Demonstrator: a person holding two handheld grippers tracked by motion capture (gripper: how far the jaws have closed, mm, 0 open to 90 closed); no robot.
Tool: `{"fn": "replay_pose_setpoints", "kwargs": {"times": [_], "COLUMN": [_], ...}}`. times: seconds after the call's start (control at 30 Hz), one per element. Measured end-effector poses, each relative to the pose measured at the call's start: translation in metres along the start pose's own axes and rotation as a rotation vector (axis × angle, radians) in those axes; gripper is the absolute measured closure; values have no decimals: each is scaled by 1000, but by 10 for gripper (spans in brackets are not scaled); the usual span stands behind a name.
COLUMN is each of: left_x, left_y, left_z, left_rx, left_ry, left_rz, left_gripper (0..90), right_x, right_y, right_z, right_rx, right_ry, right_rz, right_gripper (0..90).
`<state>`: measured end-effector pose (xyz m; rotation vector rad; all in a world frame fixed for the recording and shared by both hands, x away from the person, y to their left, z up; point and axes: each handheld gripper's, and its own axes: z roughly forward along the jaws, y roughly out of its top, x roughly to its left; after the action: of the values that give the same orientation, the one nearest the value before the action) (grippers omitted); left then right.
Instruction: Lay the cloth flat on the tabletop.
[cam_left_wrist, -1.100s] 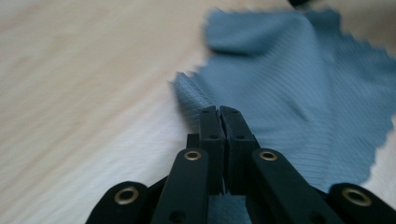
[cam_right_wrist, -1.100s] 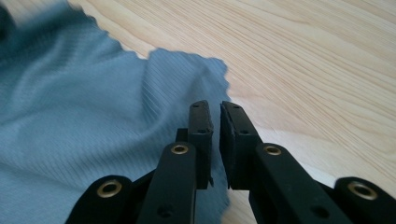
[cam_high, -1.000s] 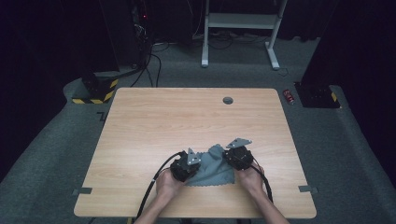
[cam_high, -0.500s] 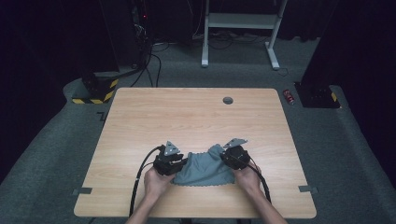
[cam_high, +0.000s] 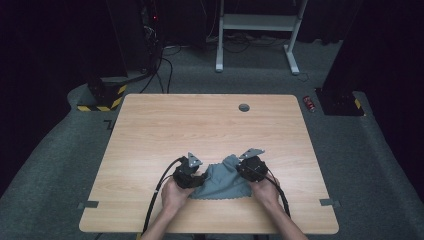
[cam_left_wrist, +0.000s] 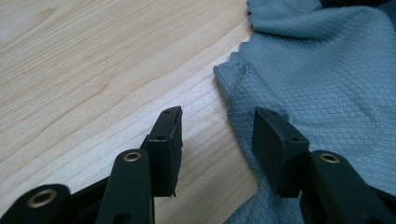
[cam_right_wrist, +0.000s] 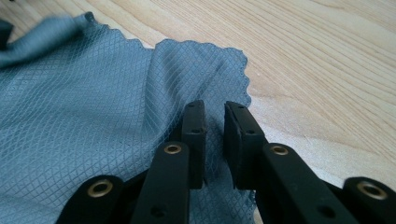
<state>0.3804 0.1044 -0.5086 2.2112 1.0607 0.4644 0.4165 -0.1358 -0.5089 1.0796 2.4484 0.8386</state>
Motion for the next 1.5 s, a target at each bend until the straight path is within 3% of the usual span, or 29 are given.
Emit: {"fn": "replay_pose_setpoints", "kwargs": {"times": [0.2, 0.33, 0.4, 0.63, 0.93, 0.97, 1.1, 1.13, 1.17, 1.2, 1.27, 1.33, 1.4, 1.5], "left_x": [-5, -5, -4, -8, 2, 7, 18, 26, 26, 33, 40, 42, 45, 45], "left_y": [0, 0, 1, 5, 9, 10, 14, 18, 18, 22, 23, 23, 18, 13], "left_z": [0, 1, 2, 0, -9, -14, -22, -27, -27, -28, -26, -23, -18, -17], "left_rx": [11, 14, 19, 34, 18, -5, -24, -33, -33, -27, -16, -11, -8, -5], "left_ry": [-1, -32, -74, -63, -60, -45, -14, 19, 19, 64, 94, 107, 105, 105], "left_rz": [24, 30, 42, 89, 87, 72, 59, 61, 61, 78, 75, 70, 46, 25], "left_gripper": [560, 640, 755, 890, 900, 900, 900, 900, 900, 900, 900, 900, 857, 712], "right_x": [-1, 0, 0, 0, 0, 0, 0, 1, 1, 1, 1, 1, 1, -4], "right_y": [0, 0, 1, 1, 1, 1, 1, 1, 1, 1, 1, 1, 1, 2], "right_z": [0, 0, 0, 0, 0, 0, 0, 1, 1, 1, 1, 1, 0, -3], "right_rx": [-4, 0, 1, 4, 5, 4, 4, 4, 4, 4, 4, 5, 7, -15], "right_ry": [1, -2, 1, 3, 5, 5, 5, 2, 2, -2, -5, -6, -3, -2], "right_rz": [-4, -9, -14, -16, -17, -17, -19, -19, -19, -23, -21, -21, -10, 9], "right_gripper": [776, 785, 795, 799, 802, 802, 805, 813, 813, 819, 822, 823, 821, 801]}}
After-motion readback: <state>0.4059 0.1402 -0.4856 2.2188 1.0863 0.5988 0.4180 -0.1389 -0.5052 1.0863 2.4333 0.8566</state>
